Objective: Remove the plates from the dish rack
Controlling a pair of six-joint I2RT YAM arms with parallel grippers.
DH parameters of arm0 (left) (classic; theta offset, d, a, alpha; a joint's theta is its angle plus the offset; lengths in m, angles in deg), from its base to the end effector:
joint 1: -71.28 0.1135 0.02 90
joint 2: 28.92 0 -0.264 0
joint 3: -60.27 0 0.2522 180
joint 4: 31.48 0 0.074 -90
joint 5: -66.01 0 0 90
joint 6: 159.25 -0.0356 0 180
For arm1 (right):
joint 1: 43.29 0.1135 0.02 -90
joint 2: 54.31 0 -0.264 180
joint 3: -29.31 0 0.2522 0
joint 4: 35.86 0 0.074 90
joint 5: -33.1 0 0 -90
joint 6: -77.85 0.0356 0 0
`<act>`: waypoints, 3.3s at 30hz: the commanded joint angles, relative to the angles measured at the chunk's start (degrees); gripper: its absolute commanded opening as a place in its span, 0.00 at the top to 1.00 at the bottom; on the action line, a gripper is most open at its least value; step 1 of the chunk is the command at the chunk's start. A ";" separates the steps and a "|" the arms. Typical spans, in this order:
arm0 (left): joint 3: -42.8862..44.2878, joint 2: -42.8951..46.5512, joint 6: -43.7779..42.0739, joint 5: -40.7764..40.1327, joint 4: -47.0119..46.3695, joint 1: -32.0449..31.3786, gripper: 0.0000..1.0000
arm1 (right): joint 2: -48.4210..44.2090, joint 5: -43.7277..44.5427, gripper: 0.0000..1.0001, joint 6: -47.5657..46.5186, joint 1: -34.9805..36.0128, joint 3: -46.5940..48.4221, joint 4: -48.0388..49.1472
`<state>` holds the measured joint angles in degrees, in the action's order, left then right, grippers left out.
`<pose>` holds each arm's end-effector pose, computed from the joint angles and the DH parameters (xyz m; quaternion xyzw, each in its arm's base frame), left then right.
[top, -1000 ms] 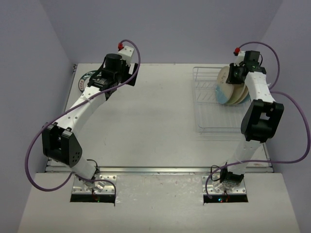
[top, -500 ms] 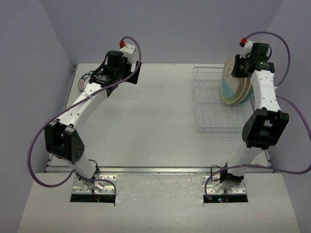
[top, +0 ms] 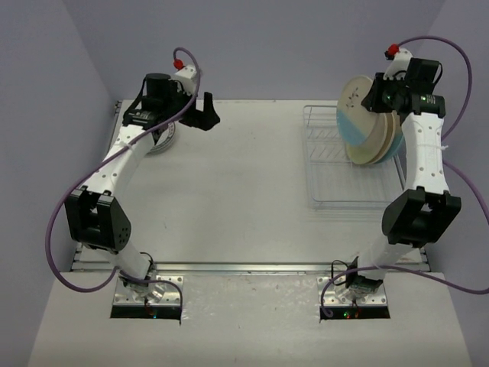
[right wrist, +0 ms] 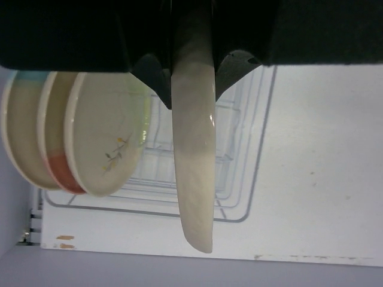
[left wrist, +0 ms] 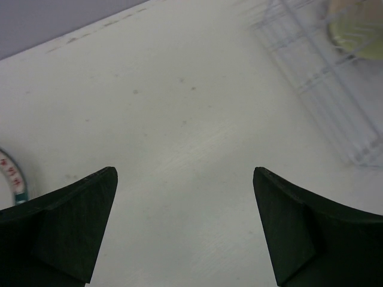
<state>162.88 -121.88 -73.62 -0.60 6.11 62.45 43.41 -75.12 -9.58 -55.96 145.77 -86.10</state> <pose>0.3699 -0.0718 0.3694 0.2002 0.8215 -0.1932 0.4976 0.3793 -0.0739 0.3998 0.0376 0.8641 0.0951 0.4927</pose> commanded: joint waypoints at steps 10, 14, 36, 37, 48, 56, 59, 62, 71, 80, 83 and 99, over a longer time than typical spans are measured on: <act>-9.81 1.35 28.76 39.32 -29.87 0.88 0.15 | -7.42 -39.02 1.00 29.53 4.69 -7.59 21.11; -9.42 -0.74 31.88 39.01 -31.12 -0.04 0.18 | -7.35 -41.01 1.00 33.78 7.75 -7.35 23.61; -14.49 -3.99 56.81 46.22 -60.02 -6.63 0.98 | -5.65 -40.60 1.00 36.34 20.05 -5.99 28.10; -14.77 -3.98 57.31 45.93 -60.04 -6.35 1.00 | -5.51 -40.35 1.00 36.24 20.05 -6.23 27.66; -13.91 -3.56 55.04 37.17 -50.70 4.33 1.00 | -6.21 -24.57 0.01 33.09 12.89 -8.46 17.26; -11.06 -8.68 48.68 26.88 -38.69 6.56 1.00 | -8.69 -16.40 0.01 25.02 6.60 -9.54 11.94; -9.64 -15.59 49.80 24.78 -39.33 7.33 1.00 | -11.08 -15.13 0.01 22.63 6.53 -11.79 9.94; -7.23 -19.98 51.07 23.61 -41.06 8.55 1.00 | -13.15 -14.33 0.01 20.22 6.56 -12.89 8.05; 4.12 -33.49 52.31 19.15 -44.70 13.19 1.00 | -18.20 -11.05 0.01 12.81 6.45 -15.91 3.11; 9.76 -40.84 48.44 17.46 -42.44 13.14 1.00 | -18.91 -9.39 0.01 8.58 6.52 -17.00 0.45; 10.92 -42.55 46.47 16.82 -39.14 12.81 1.00 | -18.49 -9.07 0.01 7.98 6.48 -16.96 0.05; 14.35 -45.05 36.03 10.02 -25.98 10.23 0.46 | -17.19 -9.62 0.01 8.24 6.52 -16.44 -0.07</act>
<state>175.20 -166.95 -32.41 12.18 -22.63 74.32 26.55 -85.15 -0.60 -49.51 128.63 -87.40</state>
